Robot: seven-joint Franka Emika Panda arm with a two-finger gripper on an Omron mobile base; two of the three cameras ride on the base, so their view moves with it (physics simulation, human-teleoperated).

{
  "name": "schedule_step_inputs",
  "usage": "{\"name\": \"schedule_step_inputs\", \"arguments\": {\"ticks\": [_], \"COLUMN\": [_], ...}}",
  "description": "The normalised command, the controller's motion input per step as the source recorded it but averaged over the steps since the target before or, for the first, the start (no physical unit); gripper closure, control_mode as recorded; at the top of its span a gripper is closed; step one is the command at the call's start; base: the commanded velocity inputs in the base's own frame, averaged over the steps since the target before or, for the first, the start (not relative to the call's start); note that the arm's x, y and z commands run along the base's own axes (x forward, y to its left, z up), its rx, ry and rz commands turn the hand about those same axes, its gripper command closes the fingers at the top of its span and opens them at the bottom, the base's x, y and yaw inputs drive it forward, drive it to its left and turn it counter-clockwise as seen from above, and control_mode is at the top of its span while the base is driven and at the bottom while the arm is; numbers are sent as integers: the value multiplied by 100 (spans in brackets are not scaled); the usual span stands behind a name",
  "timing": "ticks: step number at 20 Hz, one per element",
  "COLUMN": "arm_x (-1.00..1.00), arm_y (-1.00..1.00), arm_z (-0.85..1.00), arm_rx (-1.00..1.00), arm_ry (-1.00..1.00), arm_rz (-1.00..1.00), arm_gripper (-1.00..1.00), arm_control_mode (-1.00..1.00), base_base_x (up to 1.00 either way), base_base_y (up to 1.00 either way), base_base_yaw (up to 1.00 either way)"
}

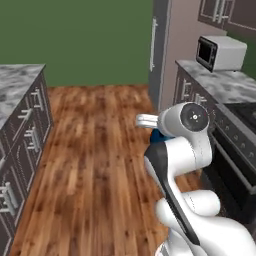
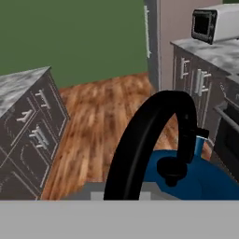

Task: Open the cabinet, pick the kettle from the cabinet, and place it in the sink.

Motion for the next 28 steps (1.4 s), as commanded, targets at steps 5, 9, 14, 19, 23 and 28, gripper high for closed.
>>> {"name": "schedule_step_inputs", "arguments": {"ticks": [5, 9, 14, 19, 23, 28], "arm_x": [0, 0, 0, 0, 0, 0], "arm_y": [0, 0, 0, 0, 0, 0], "arm_z": [0, 0, 0, 0, 0, 0], "arm_rx": [0, 0, 0, 0, 0, 0], "arm_ry": [0, 0, 0, 0, 0, 0], "arm_rz": [0, 0, 0, 0, 0, 0], "arm_gripper": [100, 100, 100, 100, 100, 100], "arm_control_mode": [100, 100, 100, 100, 100, 100], "base_base_x": [23, 54, 52, 20, 9, 5], "base_base_y": [3, 0, 0, 0, 0, 0], "base_base_yaw": [58, 20, 24, 72, 88, 92]}}
